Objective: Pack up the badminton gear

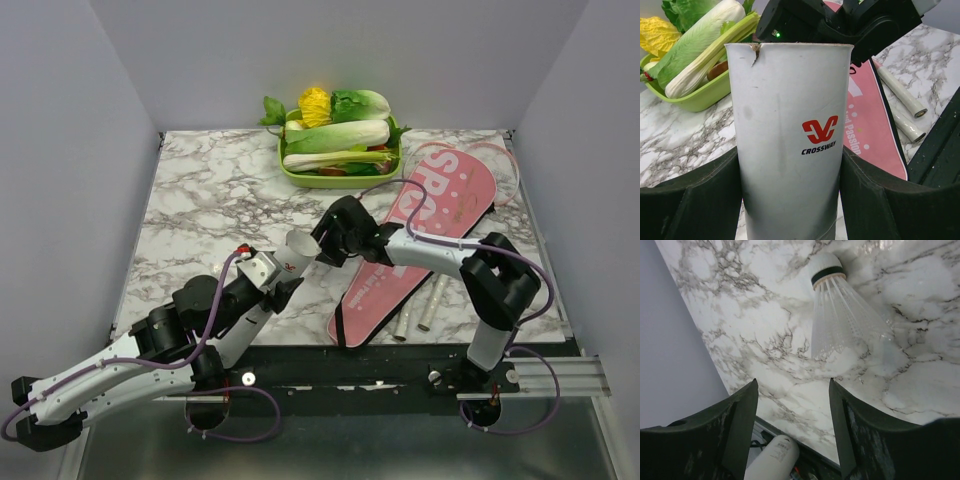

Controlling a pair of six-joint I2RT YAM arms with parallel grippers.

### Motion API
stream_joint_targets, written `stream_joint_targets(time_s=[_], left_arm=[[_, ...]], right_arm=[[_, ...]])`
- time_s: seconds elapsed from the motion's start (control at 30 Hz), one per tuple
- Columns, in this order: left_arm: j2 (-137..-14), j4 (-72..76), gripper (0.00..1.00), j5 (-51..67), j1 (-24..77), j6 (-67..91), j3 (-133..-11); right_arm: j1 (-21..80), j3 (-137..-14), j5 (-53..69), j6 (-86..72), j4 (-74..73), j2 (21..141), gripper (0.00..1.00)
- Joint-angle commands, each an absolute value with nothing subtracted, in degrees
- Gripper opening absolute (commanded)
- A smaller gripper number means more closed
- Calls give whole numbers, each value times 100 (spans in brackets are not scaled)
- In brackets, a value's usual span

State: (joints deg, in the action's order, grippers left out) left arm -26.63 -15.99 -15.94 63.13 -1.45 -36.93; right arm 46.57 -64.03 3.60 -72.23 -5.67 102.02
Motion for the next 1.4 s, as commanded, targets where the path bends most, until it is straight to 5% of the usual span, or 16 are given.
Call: stream_joint_targets(time_s=[0.0, 0.43, 0.87, 1.1, 1.2, 1.23, 1.37], left_arm=[[-2672, -1644, 0, -1696, 6346, 176, -3744], [-2716, -1643, 0, -1723, 6346, 176, -3727], [-2883, -1626, 0, -1714, 6337, 158, -3726], [-2953, -1617, 0, -1661, 6337, 158, -3727], [-2971, -1617, 0, -1652, 6337, 158, -3718], [-2979, -1617, 0, -1644, 6337, 158, -3718], [-2979, -1600, 0, -1617, 6337, 141, -3709]], right_arm=[[4685, -6750, -351, -7365, -510, 10476, 67], [4421, -7110, -492, -7339, -580, 10986, 65], [4236, -6865, -650, -7049, -606, 10793, 47], [4228, -6636, -808, -6979, -606, 10547, 32], [4219, -6557, -861, -6926, -606, 10424, 14], [4219, -6504, -914, -6908, -606, 10380, 1], [4219, -6434, -1002, -6480, -598, 10056, 1]])
